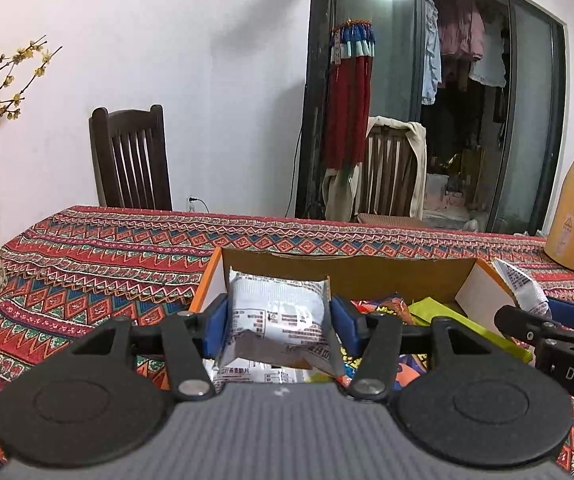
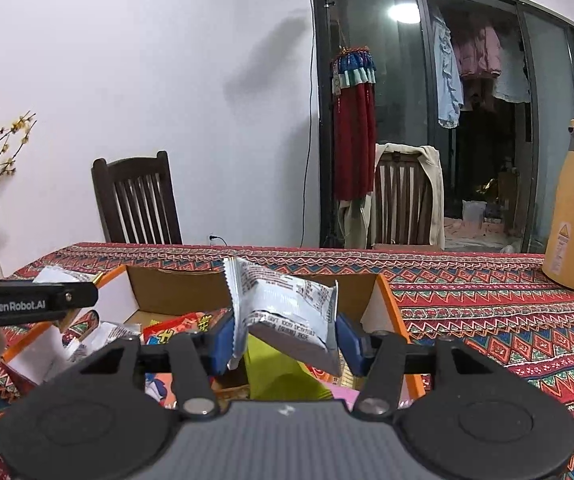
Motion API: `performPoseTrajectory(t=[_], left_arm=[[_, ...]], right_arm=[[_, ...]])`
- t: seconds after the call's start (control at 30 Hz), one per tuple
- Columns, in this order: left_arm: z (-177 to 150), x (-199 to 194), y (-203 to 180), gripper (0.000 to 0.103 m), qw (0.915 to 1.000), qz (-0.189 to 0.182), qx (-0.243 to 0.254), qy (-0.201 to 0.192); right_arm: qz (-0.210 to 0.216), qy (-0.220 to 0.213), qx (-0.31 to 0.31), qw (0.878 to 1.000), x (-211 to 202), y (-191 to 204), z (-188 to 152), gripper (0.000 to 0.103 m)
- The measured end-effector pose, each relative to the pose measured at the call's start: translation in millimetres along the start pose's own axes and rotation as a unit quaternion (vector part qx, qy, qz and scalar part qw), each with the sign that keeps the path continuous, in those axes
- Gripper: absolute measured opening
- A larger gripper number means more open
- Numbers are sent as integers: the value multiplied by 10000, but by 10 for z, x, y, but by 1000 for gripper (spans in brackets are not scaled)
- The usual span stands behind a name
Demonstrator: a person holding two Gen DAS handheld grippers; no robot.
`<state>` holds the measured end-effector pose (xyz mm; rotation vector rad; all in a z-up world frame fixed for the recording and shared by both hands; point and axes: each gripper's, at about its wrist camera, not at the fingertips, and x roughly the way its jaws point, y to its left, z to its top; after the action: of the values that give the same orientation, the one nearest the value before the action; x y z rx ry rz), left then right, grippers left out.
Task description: Organize snacks
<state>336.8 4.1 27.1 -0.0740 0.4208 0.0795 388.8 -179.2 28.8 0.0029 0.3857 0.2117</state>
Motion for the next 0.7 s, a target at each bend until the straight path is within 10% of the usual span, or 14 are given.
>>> performPoseTrajectory(t=[0.13,0.3,0.7], left_arm=[[-9,-15,6,61,10000,-63,-36,-51],[3,-84,59,103,9994,42,-247,-233],[18,-115,130,103,9984,54,-517,-205]], right_arm=[[4,-9,57,10000,0,-13,-11,60],[-12,3,179,9998,10,-50,-27,86],[-191,-98,261,9994,-40,-44,-54,103]])
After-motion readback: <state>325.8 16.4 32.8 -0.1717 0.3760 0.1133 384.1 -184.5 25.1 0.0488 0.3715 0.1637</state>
